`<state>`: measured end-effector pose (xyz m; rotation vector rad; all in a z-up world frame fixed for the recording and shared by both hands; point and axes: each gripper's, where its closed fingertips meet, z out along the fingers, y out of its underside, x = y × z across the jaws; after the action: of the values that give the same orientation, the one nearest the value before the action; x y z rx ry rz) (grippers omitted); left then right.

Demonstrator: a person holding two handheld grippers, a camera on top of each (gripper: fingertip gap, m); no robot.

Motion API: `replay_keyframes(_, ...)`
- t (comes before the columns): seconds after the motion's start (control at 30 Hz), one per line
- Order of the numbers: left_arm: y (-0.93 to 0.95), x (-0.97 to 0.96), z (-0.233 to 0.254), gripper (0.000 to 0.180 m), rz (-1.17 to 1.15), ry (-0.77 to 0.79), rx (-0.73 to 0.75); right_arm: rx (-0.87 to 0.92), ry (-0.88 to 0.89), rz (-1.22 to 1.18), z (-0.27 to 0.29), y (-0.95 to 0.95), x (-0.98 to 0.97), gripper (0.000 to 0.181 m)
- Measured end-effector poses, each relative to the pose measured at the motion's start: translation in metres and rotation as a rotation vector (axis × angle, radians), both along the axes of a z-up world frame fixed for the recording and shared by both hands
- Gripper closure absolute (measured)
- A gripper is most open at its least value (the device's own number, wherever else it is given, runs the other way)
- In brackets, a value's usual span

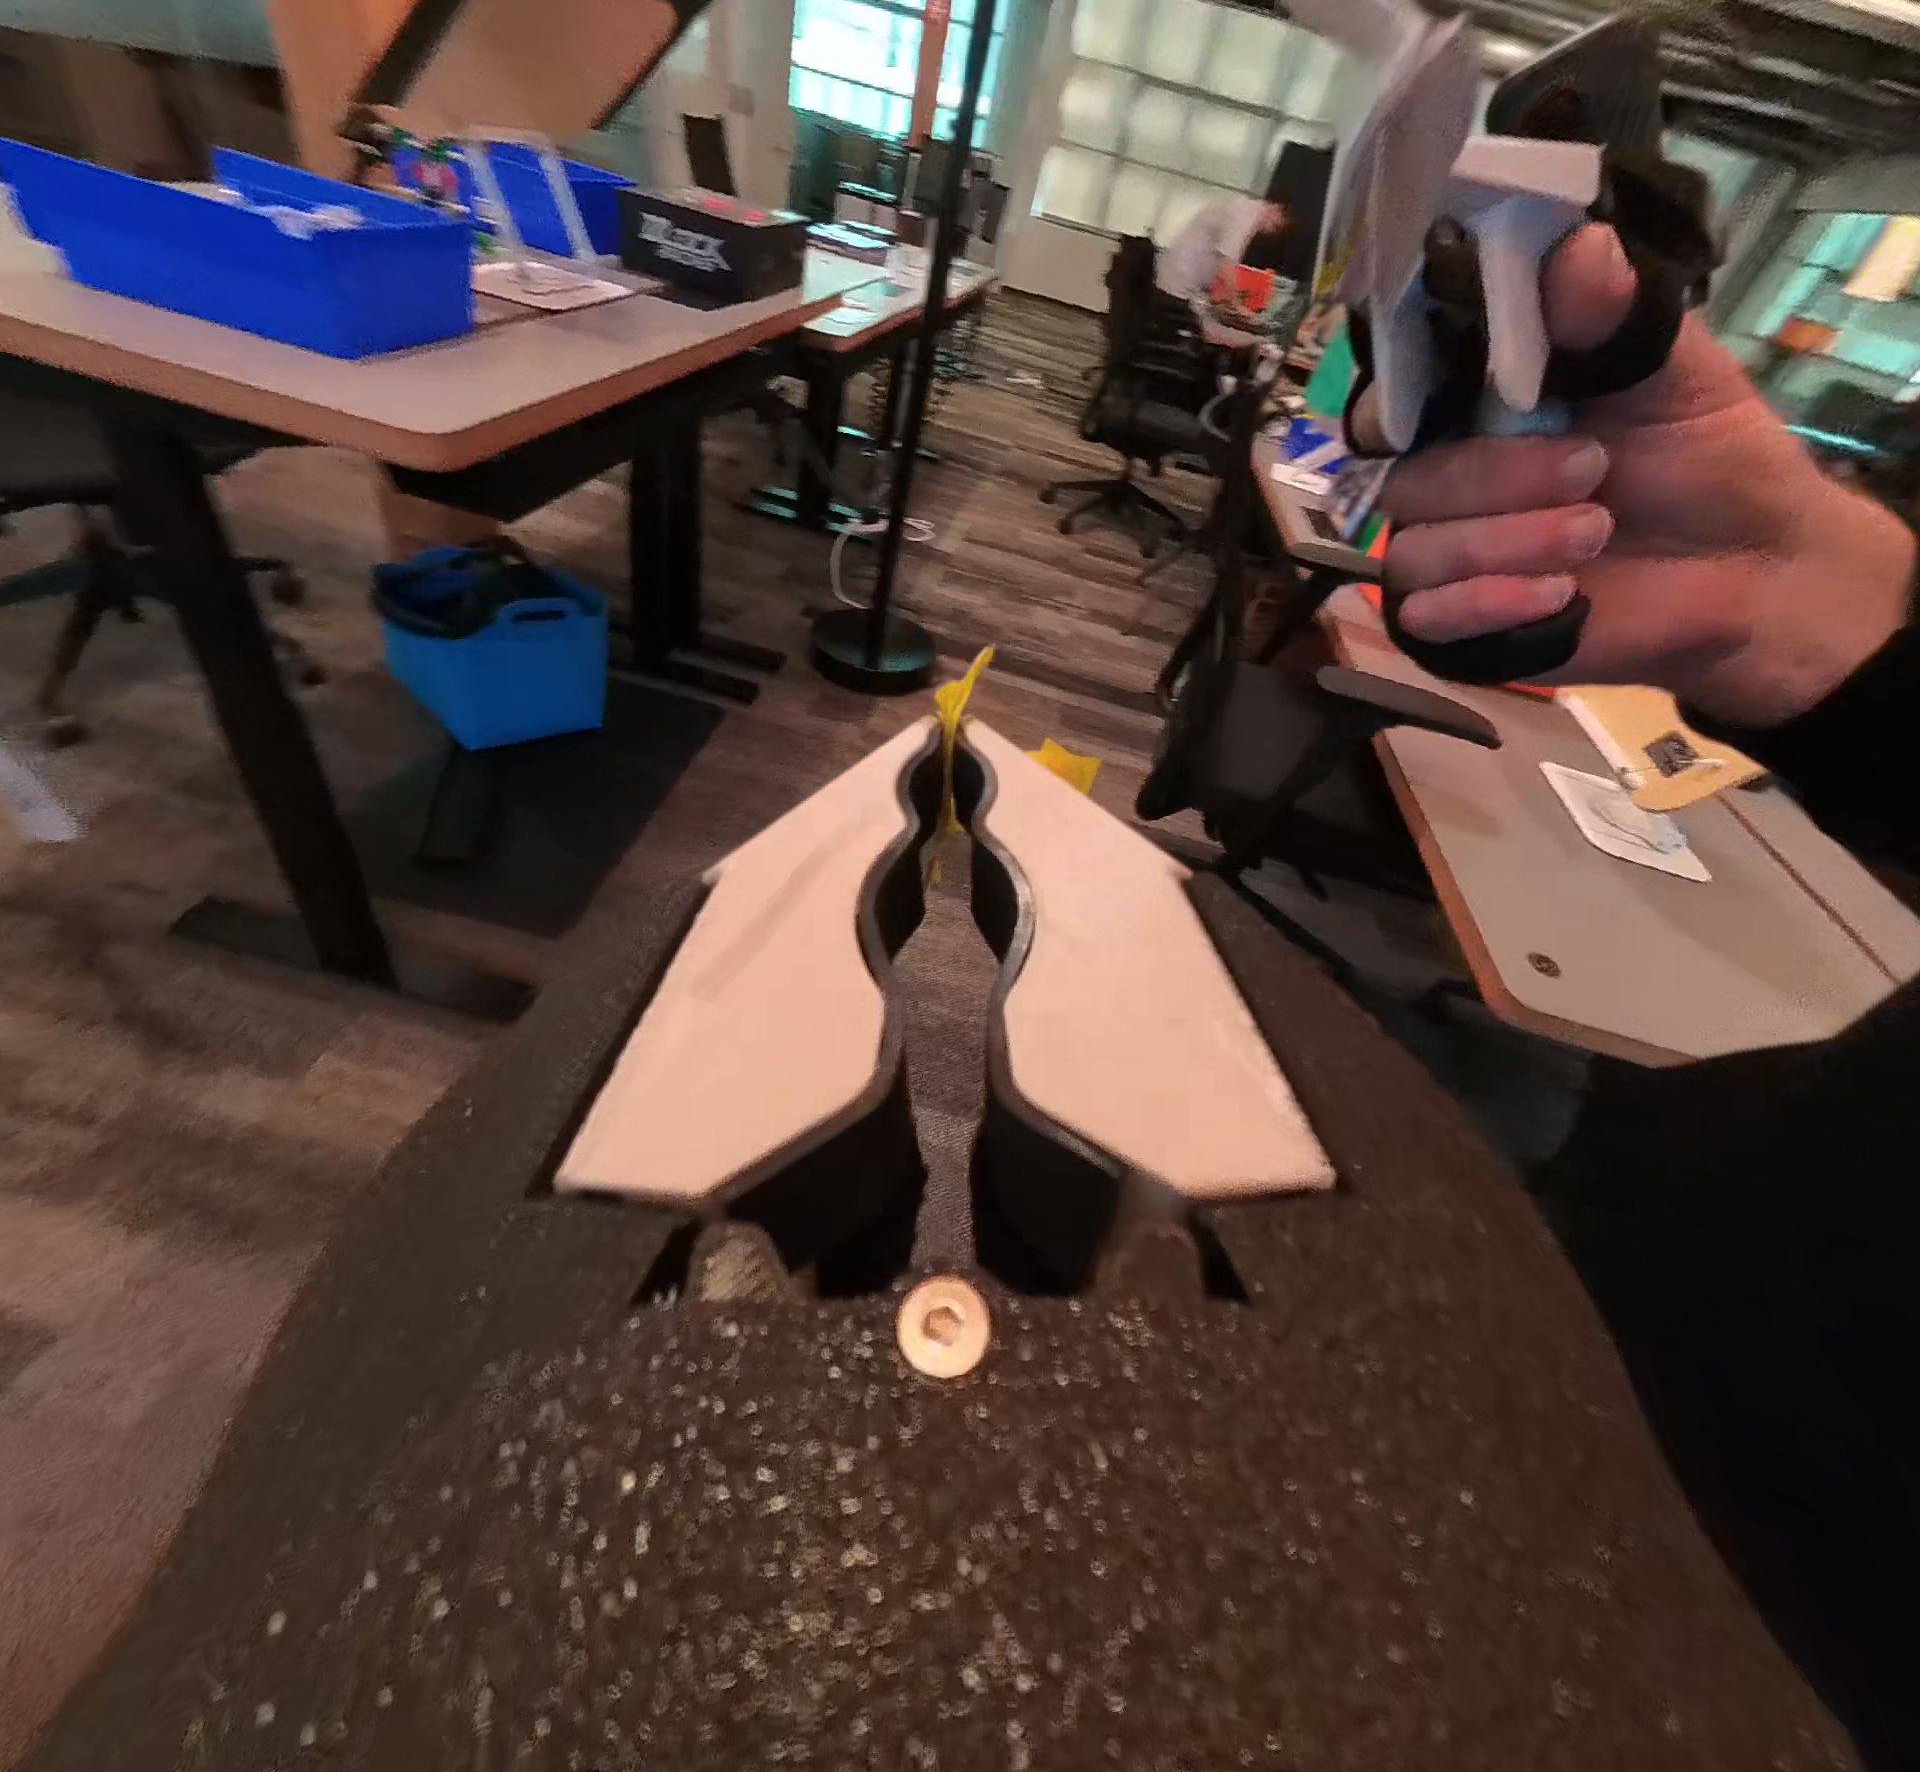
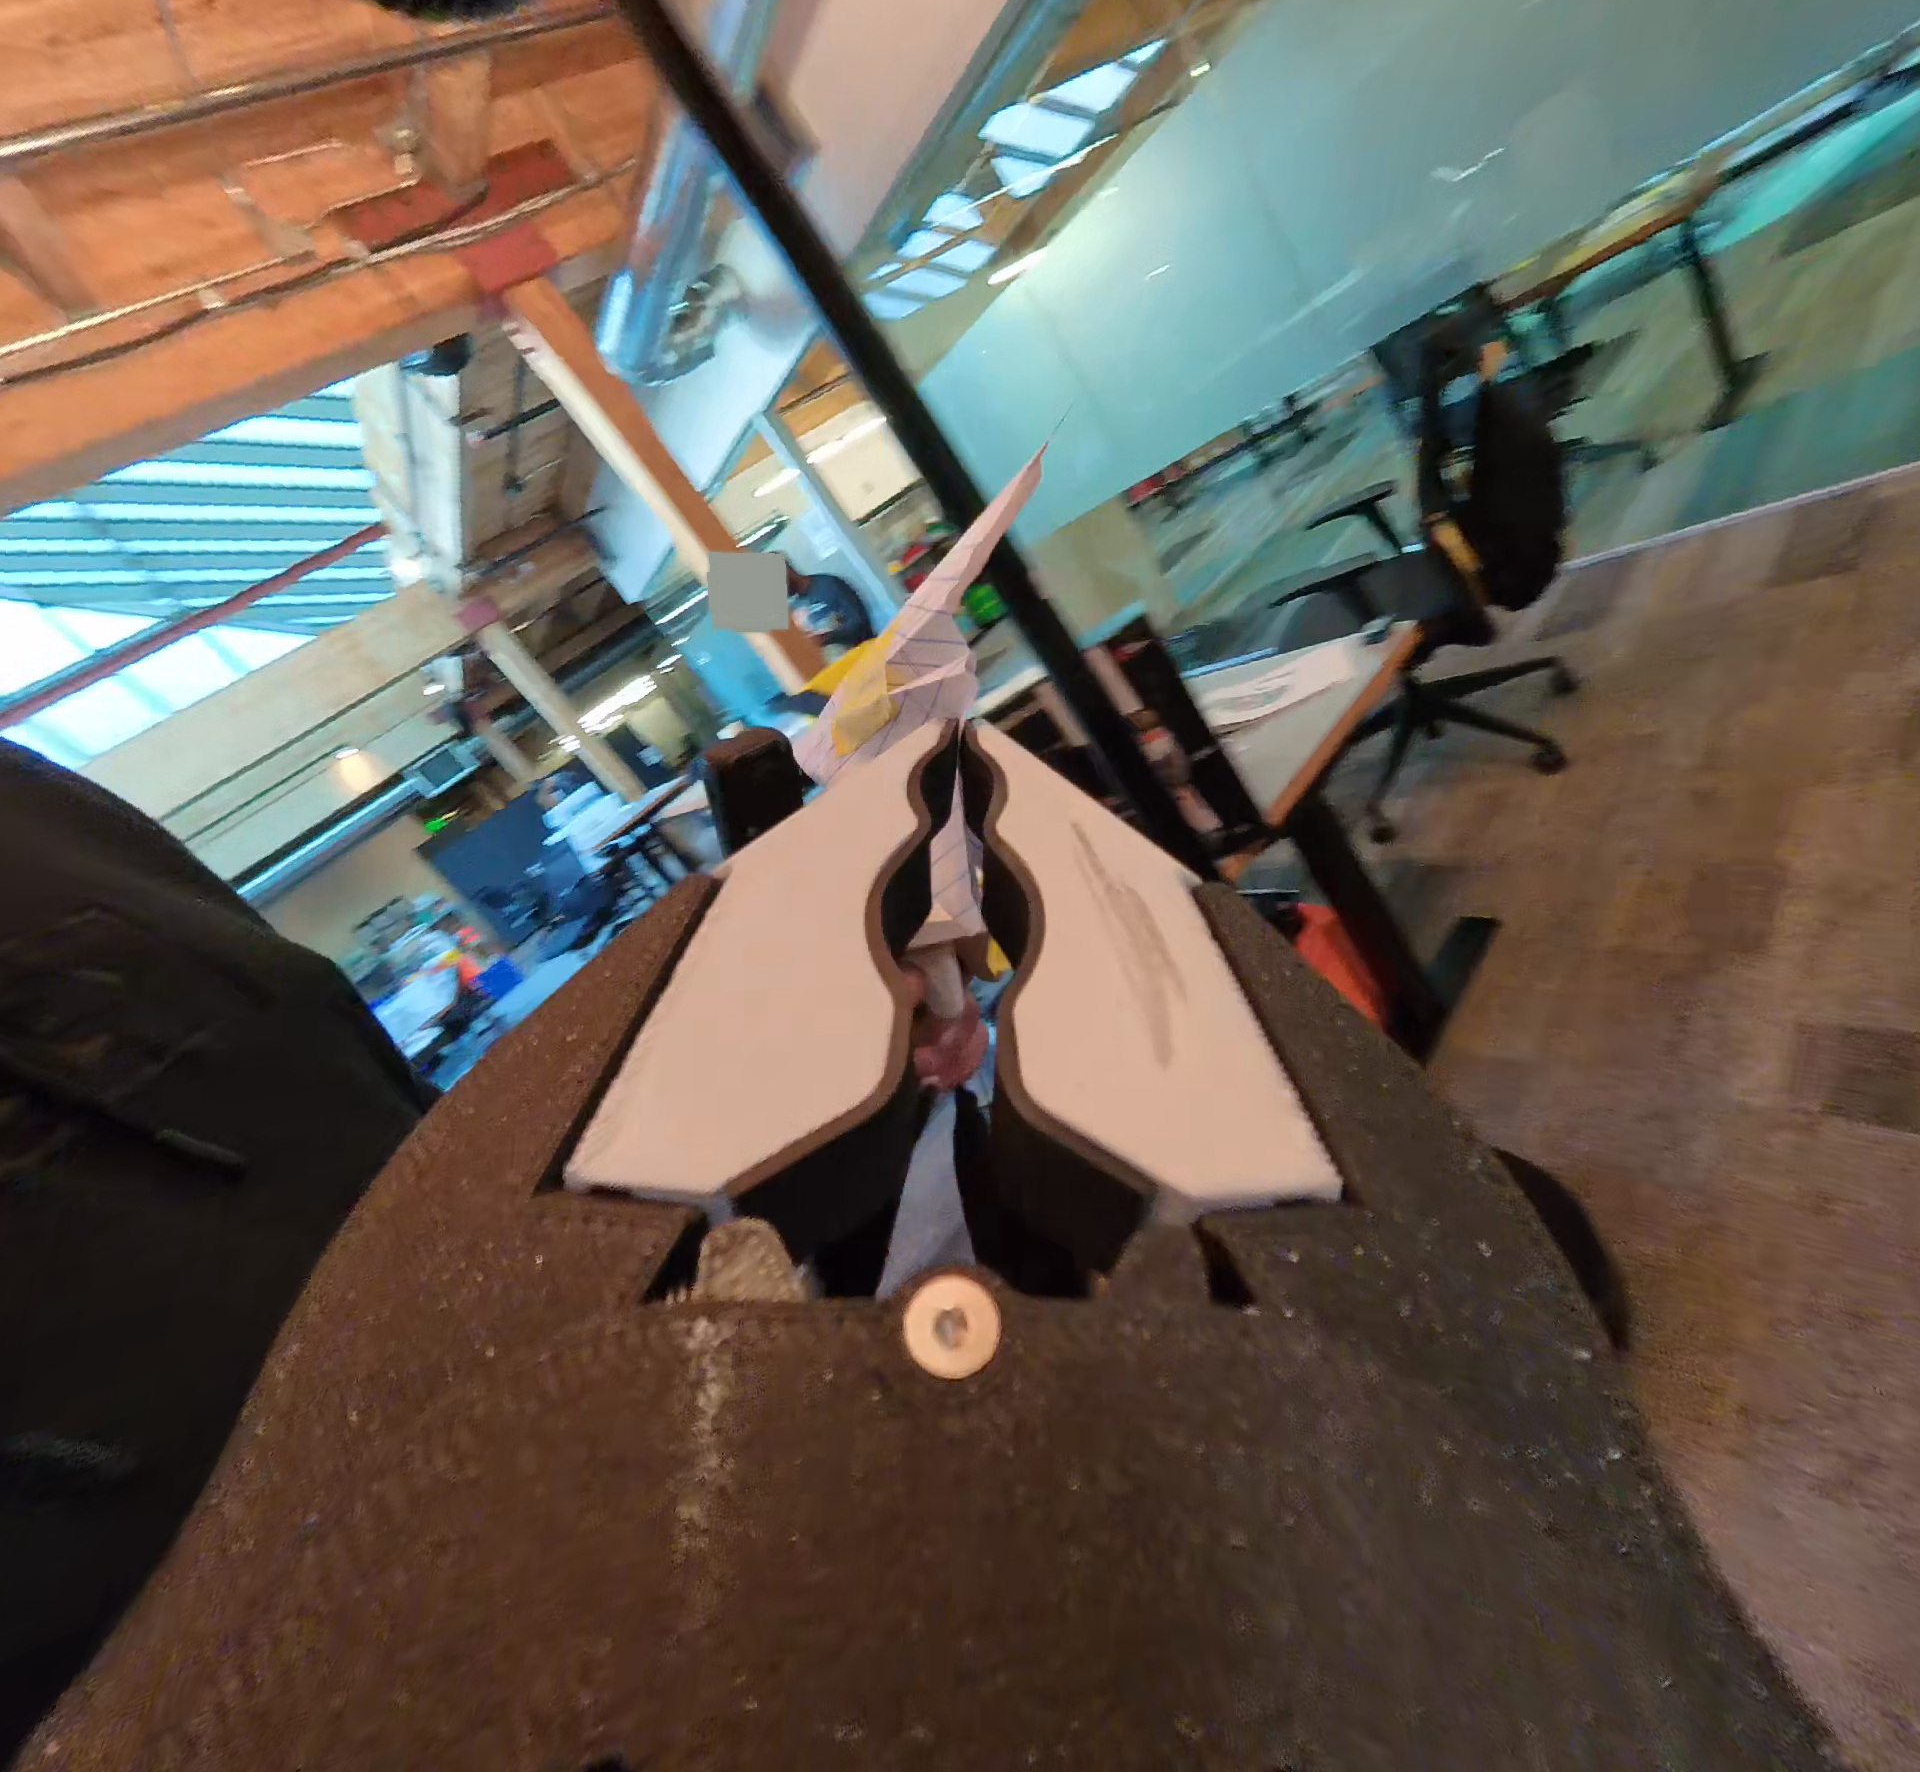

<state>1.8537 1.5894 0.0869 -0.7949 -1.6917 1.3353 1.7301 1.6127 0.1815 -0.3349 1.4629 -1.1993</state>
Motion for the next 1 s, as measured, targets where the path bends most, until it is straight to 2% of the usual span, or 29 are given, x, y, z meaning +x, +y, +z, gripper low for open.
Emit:
replay_keyframes(0.17, -0.115, -0.049, -0.021, 0.180, -0.021, 0.008, 0.026, 0.087, -0.020, -0.086, -0.044, -0.109, -0.059, 0.181)
replay_keyframes(0.23, -0.166, -0.060, -0.024, 0.180, 0.005, 0.015, 0.084, 0.130, -0.019, -0.086, -0.051, -0.170, -0.072, 0.181)
replay_keyframes(0.4, -0.278, -0.050, -0.002, 0.180, 0.090, -0.080, 0.001, 0.033, -0.016, 0.076, -0.013, -0.311, -0.056, 0.181)
replay_keyframes(0.47, -0.319, -0.032, 0.008, 0.180, 0.148, -0.056, 0.006, -0.026, 0.012, 0.118, 0.011, -0.364, -0.040, 0.181)
replay_keyframes(0.53, -0.356, -0.011, 0.008, 0.180, 0.193, -0.062, 0.016, -0.086, 0.072, 0.129, 0.020, -0.410, -0.025, 0.181)
replay_keyframes(0.63, -0.409, 0.030, -0.006, 0.180, 0.267, -0.075, 0.040, -0.113, 0.035, 0.143, 0.027, -0.471, -0.004, 0.181)
replay_keyframes(0.83, -0.540, 0.106, -0.038, 0.180, 0.319, -0.010, 0.103, 0.034, -0.011, 0.100, -0.027, -0.583, 0.047, 0.181)
replay_keyframes(0.93, -0.633, 0.135, -0.034, 0.180, 0.289, 0.035, 0.132, 0.130, -0.028, 0.076, -0.040, -0.638, 0.076, 0.181)
replay_keyframes(1.0, -0.690, 0.139, -0.014, 0.180, 0.213, 0.051, 0.088, 0.131, -0.049, 0.052, -0.032, -0.676, 0.087, 0.181)
